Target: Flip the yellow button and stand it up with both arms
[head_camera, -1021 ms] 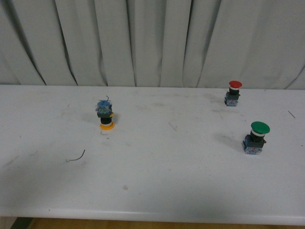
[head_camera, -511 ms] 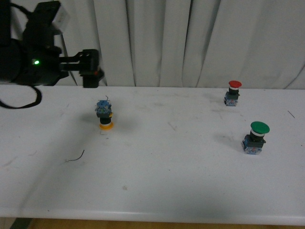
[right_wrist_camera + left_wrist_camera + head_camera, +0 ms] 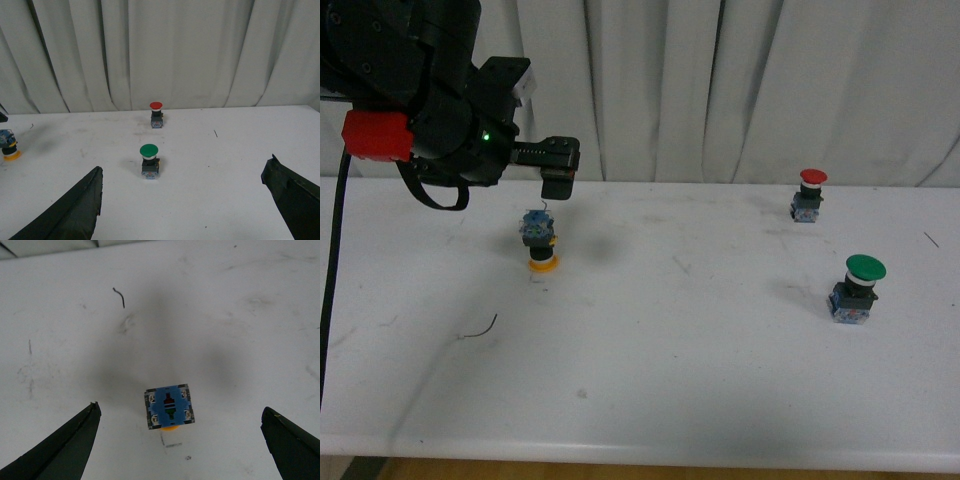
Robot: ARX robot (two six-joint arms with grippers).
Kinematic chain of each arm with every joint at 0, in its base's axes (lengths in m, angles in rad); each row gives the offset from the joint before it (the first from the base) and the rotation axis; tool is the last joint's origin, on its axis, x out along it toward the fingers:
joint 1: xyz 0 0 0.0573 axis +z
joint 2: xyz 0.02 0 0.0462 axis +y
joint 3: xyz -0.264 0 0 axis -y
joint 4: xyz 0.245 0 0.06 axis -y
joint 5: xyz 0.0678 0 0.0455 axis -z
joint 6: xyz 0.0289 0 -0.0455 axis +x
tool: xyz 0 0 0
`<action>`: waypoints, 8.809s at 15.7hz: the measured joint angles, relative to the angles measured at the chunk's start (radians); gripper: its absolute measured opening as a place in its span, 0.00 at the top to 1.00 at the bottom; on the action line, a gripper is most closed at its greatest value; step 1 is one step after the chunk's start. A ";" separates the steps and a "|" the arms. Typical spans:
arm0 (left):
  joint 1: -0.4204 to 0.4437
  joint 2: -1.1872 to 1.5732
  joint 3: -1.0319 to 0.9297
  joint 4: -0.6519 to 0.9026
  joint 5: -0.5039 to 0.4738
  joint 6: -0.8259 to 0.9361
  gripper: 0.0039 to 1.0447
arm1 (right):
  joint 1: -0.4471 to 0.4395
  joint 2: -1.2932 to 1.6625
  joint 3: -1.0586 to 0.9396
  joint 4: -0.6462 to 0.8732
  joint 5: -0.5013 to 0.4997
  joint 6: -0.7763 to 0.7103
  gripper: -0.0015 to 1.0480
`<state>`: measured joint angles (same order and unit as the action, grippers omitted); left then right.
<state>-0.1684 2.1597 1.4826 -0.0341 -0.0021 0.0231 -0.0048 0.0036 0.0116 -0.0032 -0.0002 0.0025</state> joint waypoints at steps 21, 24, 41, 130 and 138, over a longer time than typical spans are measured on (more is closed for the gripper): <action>-0.017 0.174 0.161 -0.084 -0.039 -0.120 0.06 | 0.000 0.000 0.000 0.000 0.000 0.000 0.06; -0.025 0.187 0.161 -0.084 -0.048 -0.109 0.06 | 0.000 0.000 0.000 0.000 0.000 0.000 0.06; -0.074 -0.087 -0.105 0.148 0.140 -0.239 0.70 | 0.000 0.000 0.000 0.000 0.000 0.000 0.06; 0.344 -0.825 -0.996 0.688 0.352 -0.130 0.16 | 0.283 2.185 1.123 1.287 -0.415 1.312 0.65; 0.166 -1.491 -1.362 0.579 0.014 -0.039 0.99 | 0.287 2.154 1.122 1.287 -0.417 1.285 0.65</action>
<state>-0.0021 0.6689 0.1204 0.5446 0.0120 -0.0158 0.2825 2.1574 1.1332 1.2839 -0.4168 1.2873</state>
